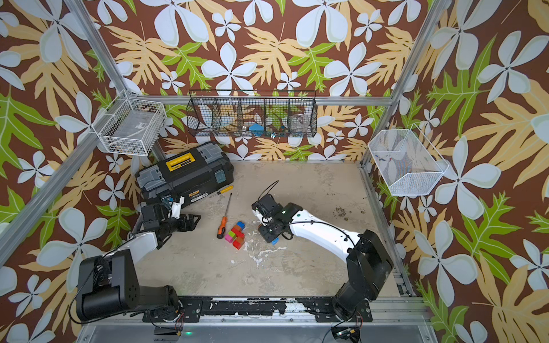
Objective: Assemble the letter h with lego
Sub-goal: Assemble the lego brick with the lego brick.
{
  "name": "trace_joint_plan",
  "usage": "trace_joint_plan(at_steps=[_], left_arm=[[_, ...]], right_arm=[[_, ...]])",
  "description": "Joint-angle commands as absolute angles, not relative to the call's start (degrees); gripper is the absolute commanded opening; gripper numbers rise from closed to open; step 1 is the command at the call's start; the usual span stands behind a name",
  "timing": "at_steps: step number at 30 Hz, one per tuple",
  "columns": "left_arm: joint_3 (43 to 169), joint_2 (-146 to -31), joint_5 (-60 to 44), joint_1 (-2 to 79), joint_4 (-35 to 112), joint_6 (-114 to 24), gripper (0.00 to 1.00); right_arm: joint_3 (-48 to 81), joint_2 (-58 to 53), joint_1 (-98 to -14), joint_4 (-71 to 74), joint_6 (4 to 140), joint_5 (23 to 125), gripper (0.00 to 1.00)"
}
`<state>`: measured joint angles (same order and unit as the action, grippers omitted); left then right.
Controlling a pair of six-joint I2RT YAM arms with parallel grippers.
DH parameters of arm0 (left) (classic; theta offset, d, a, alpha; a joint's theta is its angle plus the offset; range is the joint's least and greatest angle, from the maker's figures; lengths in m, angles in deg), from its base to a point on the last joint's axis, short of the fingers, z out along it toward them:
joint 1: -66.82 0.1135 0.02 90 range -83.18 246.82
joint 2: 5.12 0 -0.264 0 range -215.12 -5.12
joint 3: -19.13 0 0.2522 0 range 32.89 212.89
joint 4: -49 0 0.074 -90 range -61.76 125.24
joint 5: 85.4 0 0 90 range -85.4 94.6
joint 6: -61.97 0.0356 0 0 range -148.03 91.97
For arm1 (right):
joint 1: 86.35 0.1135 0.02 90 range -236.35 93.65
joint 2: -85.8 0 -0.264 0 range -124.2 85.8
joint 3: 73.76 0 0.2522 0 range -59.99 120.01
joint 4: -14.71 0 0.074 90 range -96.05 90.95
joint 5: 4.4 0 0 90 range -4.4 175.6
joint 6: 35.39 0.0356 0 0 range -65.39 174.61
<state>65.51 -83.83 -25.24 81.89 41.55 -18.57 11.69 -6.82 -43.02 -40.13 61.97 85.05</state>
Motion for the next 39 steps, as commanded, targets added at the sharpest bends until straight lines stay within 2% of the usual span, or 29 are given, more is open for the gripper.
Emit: trace_joint_plan(at_steps=[1,5,14,39], left_arm=[[65.85,-83.92,-26.53,82.19,41.31,-17.94,0.86],[65.76,-83.73,-27.16,82.60,41.26,-17.90,0.86],[65.76,-83.45,-27.75,83.51,41.43,-18.10,0.86],[66.20,-84.57,-29.94,84.48,41.07,-17.90,0.86]], right_arm=[[14.24,-9.11,-47.21,-43.59,57.52,86.58,0.25],[17.88,-13.30,-50.27,-46.03,55.98,89.90,0.25],[19.48,-17.68,-53.83,-47.11,54.40,88.56,0.25],[13.00,-15.52,-53.99,-41.35,57.14,81.57,0.25]])
